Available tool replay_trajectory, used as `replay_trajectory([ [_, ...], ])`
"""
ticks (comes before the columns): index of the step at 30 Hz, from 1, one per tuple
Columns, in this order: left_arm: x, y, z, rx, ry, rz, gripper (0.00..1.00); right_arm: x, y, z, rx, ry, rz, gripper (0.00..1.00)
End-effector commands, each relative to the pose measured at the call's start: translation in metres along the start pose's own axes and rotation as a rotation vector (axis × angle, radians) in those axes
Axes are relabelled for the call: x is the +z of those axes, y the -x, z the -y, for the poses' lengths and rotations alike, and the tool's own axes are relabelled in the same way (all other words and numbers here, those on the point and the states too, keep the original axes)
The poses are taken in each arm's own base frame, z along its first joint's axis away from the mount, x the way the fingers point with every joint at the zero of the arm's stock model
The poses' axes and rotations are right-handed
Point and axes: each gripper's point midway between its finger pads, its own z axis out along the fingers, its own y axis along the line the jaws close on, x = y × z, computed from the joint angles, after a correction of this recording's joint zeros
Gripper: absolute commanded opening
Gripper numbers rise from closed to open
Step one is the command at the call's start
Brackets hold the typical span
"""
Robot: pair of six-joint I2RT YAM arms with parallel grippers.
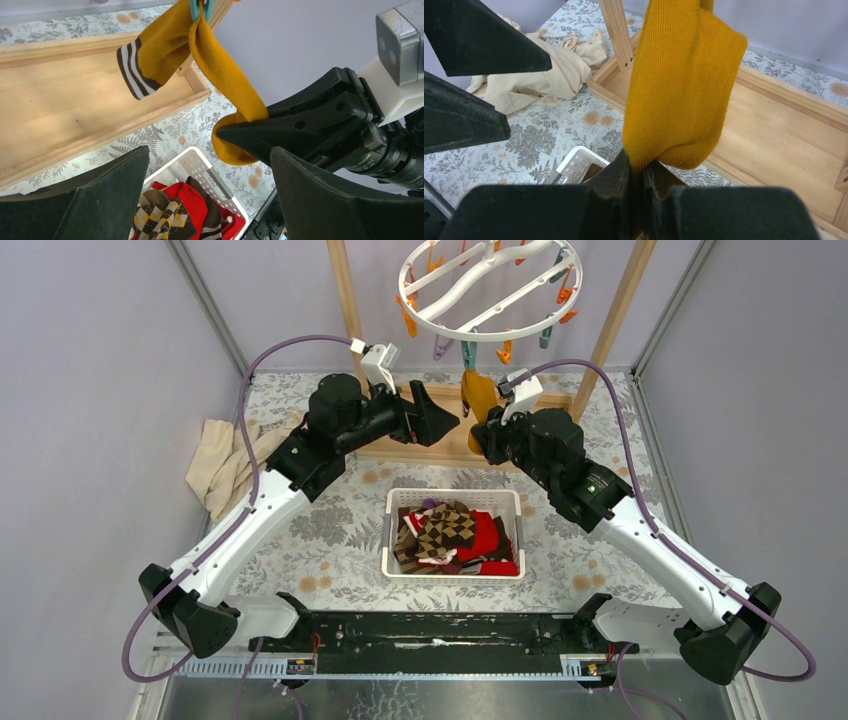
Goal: Remove the socks clipped to the hanger
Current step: Remove the sock from the hanger.
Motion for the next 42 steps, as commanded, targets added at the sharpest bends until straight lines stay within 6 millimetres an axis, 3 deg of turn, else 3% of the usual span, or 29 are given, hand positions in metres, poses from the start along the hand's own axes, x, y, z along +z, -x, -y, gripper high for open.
replay_trajectory([
  [1, -0.01, 0.008, 0.006, -0.034, -0.045, 0.034, 0.99, 0.0, 0.014, -0.006, 0.009, 0.022, 0.052, 0.0],
  [12, -0.019, 0.0, 0.008, -0.116, -0.171, 0.039, 0.98, 0.002, 0.014, -0.008, 0.012, 0.027, 0.049, 0.0],
  [28, -0.029, -0.011, -0.003, -0.141, -0.147, 0.015, 0.98, 0.004, 0.016, -0.008, 0.006, 0.027, 0.048, 0.0],
  [42, -0.022, 0.019, 0.013, -0.1, -0.217, 0.08, 0.99, 0.004, 0.014, -0.005, 0.006, 0.016, 0.045, 0.0],
])
